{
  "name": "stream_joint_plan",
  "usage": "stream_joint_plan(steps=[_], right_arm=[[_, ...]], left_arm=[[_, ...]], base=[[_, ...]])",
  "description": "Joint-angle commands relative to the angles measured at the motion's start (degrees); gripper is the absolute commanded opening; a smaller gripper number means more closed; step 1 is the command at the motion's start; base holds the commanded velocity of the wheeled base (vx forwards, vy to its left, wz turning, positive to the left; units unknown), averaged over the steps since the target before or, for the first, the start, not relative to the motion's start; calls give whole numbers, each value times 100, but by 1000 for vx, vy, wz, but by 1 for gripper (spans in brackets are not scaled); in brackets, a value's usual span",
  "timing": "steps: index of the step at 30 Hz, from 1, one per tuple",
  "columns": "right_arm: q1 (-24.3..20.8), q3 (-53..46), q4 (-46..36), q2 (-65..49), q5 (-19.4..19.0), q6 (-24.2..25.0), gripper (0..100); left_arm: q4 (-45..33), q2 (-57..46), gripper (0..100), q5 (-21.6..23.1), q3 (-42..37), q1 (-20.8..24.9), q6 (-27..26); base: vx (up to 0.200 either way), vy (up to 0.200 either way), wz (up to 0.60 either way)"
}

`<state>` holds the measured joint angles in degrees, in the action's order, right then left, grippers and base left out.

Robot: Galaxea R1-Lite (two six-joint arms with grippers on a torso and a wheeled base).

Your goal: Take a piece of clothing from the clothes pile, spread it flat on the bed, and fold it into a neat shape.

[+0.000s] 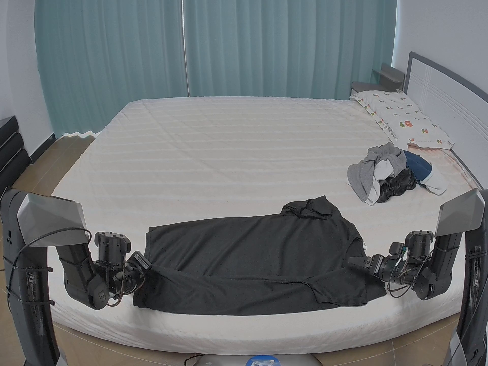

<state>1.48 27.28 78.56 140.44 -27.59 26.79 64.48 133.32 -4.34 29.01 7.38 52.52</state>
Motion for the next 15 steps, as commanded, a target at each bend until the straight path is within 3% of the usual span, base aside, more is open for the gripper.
stream_joint_plan(steps=[1,3,4,15], right_arm=[[2,-56,11,63,-1,-43,100],[2,-56,55,80,-1,-78,100],[2,-56,72,80,-1,-78,0],[63,-215,564,116,-1,-8,0]], left_arm=[[-5,1,0,-5,-1,1,4],[4,1,0,-5,-1,1,4],[4,1,0,-5,-1,1,4],[4,-7,0,-14,-1,1,4]], base=[[0,0,0],[0,0,0],[0,0,0],[0,0,0]])
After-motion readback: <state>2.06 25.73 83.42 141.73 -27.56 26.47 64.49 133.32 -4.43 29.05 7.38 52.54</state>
